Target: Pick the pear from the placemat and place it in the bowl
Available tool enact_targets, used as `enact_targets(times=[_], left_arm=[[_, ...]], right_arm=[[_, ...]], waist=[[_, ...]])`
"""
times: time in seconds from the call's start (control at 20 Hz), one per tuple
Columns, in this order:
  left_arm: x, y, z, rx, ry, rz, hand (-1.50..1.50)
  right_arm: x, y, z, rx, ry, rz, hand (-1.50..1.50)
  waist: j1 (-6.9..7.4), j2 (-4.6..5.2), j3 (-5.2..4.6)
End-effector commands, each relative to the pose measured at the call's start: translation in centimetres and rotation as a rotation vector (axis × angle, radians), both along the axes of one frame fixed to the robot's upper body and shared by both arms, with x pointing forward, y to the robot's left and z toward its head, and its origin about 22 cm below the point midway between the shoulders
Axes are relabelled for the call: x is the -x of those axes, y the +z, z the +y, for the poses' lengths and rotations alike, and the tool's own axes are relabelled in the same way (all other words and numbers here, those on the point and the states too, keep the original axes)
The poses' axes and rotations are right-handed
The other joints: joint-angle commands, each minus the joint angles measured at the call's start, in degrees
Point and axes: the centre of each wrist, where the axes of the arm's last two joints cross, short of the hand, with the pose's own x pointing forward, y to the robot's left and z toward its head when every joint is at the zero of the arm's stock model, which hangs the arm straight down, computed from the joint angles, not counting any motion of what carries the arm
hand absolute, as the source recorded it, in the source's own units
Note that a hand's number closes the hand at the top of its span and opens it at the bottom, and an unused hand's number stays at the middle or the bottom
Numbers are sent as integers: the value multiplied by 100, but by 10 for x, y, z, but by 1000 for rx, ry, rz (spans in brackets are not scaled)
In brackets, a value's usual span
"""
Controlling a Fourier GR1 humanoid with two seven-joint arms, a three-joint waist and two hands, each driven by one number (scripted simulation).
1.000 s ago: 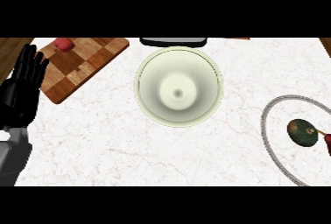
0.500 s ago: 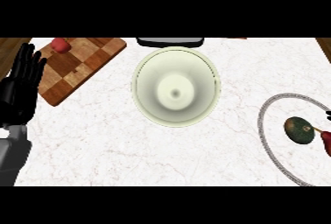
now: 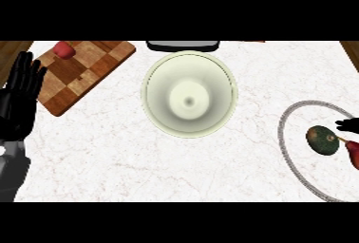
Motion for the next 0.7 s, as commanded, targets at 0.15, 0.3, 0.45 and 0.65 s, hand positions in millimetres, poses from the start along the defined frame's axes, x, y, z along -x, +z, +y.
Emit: enact_targets(times=[0.15,0.3,0.45,0.65], left_arm=[[1,-6,-2,1,17,-2,0],[1,-1,9,-5,3,6,0],[8,4,4,-6,-18,6,0],[11,-12,5,3,-2,3,0]], right_arm=[[-6,-12,1,-34,42,114,-150],[-12,-32,3,-53,47,100,-150],[-15,-40,3,-22,36,124,-150],[-12,-46,1,-2,24,148,-150]], waist=[[-84,-14,-3],[-18,5,2],[-15,-6,2],[-68,-11,-2]])
